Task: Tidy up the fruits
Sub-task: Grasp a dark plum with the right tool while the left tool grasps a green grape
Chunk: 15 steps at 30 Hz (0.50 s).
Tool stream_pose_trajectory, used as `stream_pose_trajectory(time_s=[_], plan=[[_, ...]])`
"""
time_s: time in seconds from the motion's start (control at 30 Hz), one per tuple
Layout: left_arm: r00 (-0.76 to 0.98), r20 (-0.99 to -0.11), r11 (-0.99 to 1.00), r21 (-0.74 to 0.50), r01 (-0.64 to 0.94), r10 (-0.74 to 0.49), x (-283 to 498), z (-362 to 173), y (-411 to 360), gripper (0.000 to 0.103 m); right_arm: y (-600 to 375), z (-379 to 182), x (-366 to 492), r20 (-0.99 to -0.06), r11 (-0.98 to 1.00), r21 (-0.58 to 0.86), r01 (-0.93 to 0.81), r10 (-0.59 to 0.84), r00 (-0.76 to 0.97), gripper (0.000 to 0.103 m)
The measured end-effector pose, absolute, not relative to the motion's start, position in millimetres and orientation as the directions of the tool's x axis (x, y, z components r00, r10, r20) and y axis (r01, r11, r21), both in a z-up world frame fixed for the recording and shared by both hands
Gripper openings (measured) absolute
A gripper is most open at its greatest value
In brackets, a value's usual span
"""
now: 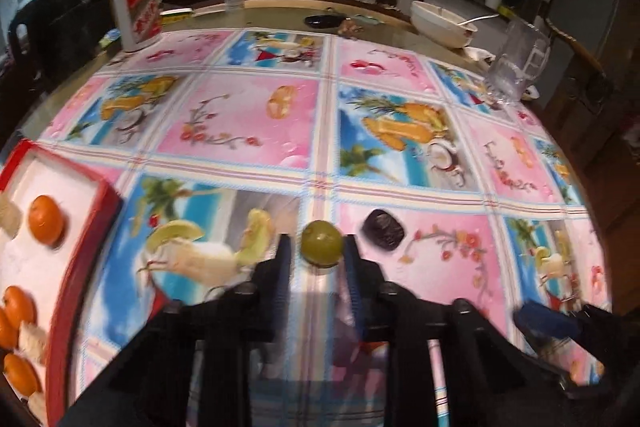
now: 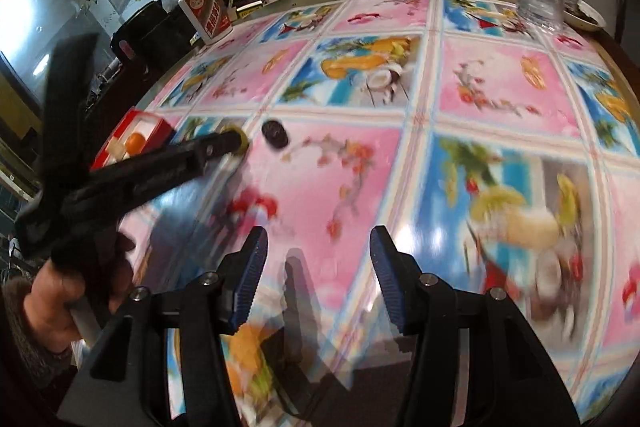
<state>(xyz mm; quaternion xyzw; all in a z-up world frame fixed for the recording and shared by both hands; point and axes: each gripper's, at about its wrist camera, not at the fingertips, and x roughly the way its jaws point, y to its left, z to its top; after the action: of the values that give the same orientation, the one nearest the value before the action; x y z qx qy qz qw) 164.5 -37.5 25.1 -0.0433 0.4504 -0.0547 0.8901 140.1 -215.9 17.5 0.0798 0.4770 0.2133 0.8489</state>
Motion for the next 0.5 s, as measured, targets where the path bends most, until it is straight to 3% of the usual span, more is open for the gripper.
stream_pose_trajectory(time_s=[0.23, 0.3, 0.43, 0.5], plan=[[0.585, -0.790, 0.983, -0.133, 0.128, -0.183, 165, 25, -32, 0.020, -175, 14, 189, -0.777, 0.873, 0.267, -0.408, 0.445, 0.445, 0.055], [0.592, -0.788, 0.984, -0.099, 0.146, -0.167, 162, 27, -32, 0.015, -160, 10, 198, -0.788, 0.860, 0.233, -0.453, 0.440, 0.431, 0.054], [0.626, -0.771, 0.983, -0.004, 0.181, -0.119, 159, 35, -23, 0.016, -141, 9, 209, -0.787, 0.838, 0.179, -0.516, 0.436, 0.435, 0.051], [0.616, -0.777, 0.980, -0.004, 0.198, -0.128, 162, 35, -18, 0.019, -132, 9, 210, -0.793, 0.826, 0.150, -0.543, 0.429, 0.434, 0.036]])
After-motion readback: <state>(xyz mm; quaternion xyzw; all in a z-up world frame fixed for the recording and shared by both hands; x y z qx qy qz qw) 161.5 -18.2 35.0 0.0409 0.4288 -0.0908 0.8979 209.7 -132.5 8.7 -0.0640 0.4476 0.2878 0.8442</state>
